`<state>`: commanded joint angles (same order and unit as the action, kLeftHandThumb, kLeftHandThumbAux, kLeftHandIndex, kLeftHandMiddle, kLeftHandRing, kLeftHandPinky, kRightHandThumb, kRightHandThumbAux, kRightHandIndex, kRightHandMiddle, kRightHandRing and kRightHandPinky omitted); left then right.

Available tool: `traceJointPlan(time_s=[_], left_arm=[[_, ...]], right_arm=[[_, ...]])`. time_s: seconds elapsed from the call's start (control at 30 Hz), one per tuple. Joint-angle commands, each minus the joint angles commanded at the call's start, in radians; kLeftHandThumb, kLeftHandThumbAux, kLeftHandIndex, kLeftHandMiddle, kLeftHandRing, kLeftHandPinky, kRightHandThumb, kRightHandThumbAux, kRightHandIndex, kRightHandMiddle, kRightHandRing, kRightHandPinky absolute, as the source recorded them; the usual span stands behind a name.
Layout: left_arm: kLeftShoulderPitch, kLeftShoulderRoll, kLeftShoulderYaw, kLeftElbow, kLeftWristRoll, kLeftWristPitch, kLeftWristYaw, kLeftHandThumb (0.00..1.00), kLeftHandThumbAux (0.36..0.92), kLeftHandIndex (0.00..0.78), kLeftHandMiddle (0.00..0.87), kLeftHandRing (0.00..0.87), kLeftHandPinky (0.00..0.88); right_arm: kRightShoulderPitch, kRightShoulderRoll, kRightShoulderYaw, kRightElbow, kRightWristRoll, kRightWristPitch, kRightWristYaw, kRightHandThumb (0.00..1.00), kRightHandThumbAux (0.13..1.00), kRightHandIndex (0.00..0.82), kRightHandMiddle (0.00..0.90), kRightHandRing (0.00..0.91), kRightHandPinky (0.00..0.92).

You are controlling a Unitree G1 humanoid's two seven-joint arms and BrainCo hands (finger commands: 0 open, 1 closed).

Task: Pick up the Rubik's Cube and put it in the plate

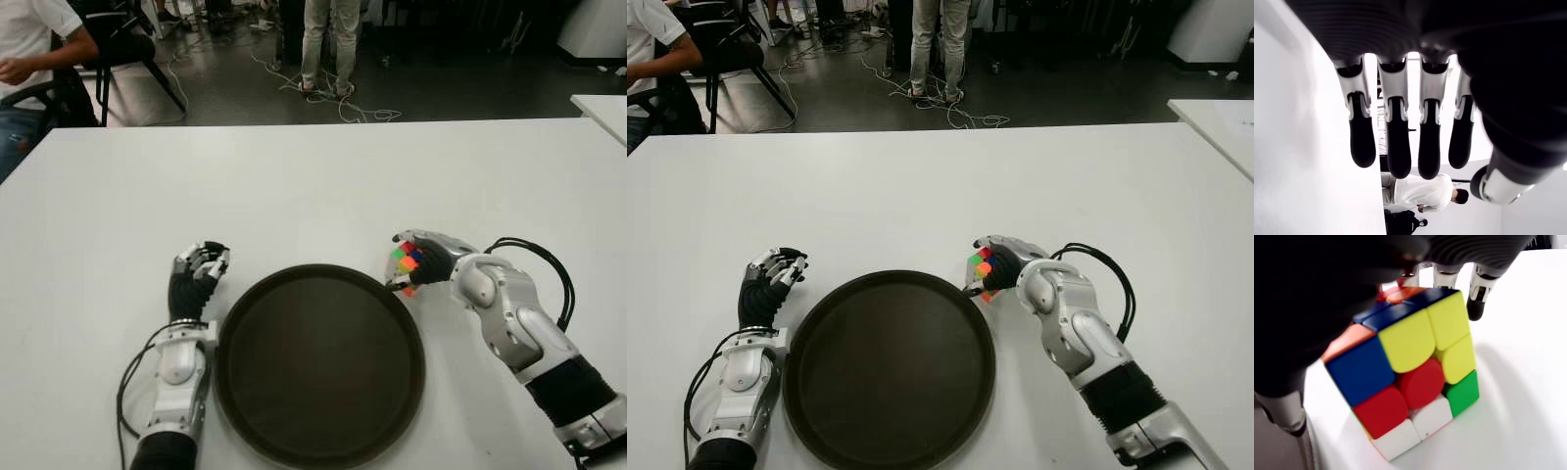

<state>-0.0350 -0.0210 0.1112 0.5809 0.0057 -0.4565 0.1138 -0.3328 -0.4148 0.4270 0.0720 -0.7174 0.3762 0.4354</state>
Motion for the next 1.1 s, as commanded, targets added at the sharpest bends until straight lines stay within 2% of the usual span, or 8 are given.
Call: traceJointPlan(time_s=[0.47,1.1], left_arm=[[0.003,-0.007,0.003,-0.02,-0.004,0.029,0.006,0.834,0.675,0.446,0.436,0.41,0.451],[0.011,-0.005,0.004,-0.05,-0.001,0.061,0.005,0.833,0.675,0.443,0.438,0.405,0.453]], right_arm=[[-0.001,-0.005,0.002,0.006,-0.001,-0.012,-0.007,0.086,0.606,0.0,0.0,0.0,0.064],[-0.004,0.007,0.001,-0.012,-0.005,0.046,0.011,0.08,0.596,0.0,0.0,0.0,0.094]])
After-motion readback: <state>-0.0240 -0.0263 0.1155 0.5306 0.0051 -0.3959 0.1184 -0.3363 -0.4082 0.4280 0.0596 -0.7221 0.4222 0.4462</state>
